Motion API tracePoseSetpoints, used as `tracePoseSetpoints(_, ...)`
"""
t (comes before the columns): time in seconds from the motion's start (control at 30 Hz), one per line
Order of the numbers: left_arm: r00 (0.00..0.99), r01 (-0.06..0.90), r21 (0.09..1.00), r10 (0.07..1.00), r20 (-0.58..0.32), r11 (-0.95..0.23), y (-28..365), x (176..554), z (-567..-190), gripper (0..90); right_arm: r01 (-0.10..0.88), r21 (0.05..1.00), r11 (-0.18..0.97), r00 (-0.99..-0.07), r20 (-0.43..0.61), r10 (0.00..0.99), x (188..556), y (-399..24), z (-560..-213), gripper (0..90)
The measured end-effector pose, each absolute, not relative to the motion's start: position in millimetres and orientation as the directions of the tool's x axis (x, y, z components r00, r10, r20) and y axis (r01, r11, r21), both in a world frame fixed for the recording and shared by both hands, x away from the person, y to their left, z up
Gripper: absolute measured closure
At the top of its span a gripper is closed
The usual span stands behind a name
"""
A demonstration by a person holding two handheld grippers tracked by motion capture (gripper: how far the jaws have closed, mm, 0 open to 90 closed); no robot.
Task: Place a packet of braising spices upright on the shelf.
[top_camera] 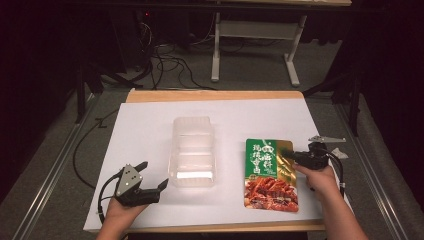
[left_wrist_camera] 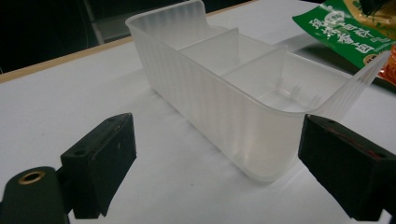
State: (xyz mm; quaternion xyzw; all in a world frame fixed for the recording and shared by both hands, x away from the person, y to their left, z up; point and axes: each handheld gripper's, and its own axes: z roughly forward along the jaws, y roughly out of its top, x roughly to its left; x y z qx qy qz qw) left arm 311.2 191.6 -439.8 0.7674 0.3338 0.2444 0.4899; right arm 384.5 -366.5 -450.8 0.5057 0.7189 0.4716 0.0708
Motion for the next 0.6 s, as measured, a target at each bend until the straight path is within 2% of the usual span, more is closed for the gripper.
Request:
tracePoseSetpoints(0.37,0.647,0.260,0.924,0.761,0.048,-0.279,194,310,-437,11.9,0.511,0.860,-0.008,-0.536,0.326,0.779,360,-364,-408,90.0)
tracePoseSetpoints(0.6,0.644,0.258,0.926,0.763,0.048,-0.276,195,310,-437,11.9,0.358,0.932,-0.062,-0.538,0.261,0.801,344,-370,-381,90.0)
